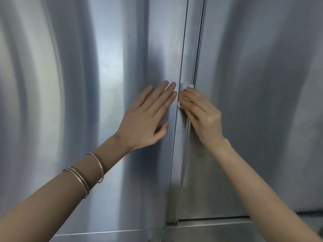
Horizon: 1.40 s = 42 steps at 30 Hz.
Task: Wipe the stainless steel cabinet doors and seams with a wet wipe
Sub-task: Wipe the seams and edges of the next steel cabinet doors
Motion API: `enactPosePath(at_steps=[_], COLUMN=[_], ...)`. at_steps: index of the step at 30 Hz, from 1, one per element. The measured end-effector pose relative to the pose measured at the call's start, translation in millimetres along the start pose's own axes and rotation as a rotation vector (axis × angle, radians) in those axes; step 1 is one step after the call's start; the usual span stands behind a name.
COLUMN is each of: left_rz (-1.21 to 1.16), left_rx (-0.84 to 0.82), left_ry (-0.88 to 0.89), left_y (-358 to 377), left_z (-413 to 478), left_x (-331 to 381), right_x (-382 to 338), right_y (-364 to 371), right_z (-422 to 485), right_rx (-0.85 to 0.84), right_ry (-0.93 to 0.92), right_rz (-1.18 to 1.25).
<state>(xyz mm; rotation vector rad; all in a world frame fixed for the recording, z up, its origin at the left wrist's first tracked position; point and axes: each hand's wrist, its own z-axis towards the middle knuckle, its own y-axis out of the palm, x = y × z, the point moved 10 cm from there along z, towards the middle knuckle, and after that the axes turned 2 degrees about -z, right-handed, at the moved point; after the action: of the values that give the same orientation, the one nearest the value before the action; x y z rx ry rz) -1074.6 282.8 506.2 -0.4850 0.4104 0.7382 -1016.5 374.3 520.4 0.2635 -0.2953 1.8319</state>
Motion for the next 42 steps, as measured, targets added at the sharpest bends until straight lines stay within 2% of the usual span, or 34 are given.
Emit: enactPosePath(at_steps=[3,6,8,10,13,15,18,20,22,25,29,31,33,37,40,42], left_rz=[-0.03,-0.018,-0.013,-0.003,-0.002,-0.005,-0.022,-0.016,-0.022,-0.028,-0.074,-0.092,-0.105,-0.104,-0.101,-0.108], left_rx=[-0.03,-0.055,-0.054,-0.05,-0.045,-0.052,-0.058,-0.062,-0.074,-0.079,-0.069,-0.103,-0.156,-0.188,-0.168,-0.165], left_ry=[-0.027,-0.067,-0.071,-0.07,-0.069,-0.075,-0.077,-0.078,-0.081,-0.093,-0.112,-0.063,-0.025,-0.068,-0.081,-0.075], left_y=[11,17,20,20,21,21,22,22,22,22,23,30,39,48,50,51], left_z=[-32,-62,-70,-71,-71,-71,-71,-71,-71,-70,-72,-86,-110,-147,-151,-150], left_x=[16,26,29,29,29,29,28,28,28,28,31,46,66,87,88,88], right_x=[-22,-47,-39,-21,-7,-17,-50,-62,-54,-30,-33,-52,-73,-72,-48,-44], right_y=[9,9,4,-1,-1,2,5,7,5,1,8,10,10,10,10,11], right_z=[-71,-110,-86,-45,-24,-61,-142,-158,-136,-88,-121,-177,-220,-206,-163,-164], right_rx=[0.001,-0.091,-0.092,-0.011,0.086,0.085,-0.02,-0.099,-0.126,-0.029,0.038,0.013,-0.064,-0.164,-0.088,-0.066], right_ry=[0.199,0.203,0.128,0.095,0.128,0.222,0.335,0.28,0.189,0.153,0.341,0.46,0.499,0.41,0.33,0.336], right_rz=[-0.003,-0.018,-0.029,0.01,0.036,0.023,0.007,0.0,-0.015,-0.015,0.035,0.061,0.083,0.066,0.078,0.084])
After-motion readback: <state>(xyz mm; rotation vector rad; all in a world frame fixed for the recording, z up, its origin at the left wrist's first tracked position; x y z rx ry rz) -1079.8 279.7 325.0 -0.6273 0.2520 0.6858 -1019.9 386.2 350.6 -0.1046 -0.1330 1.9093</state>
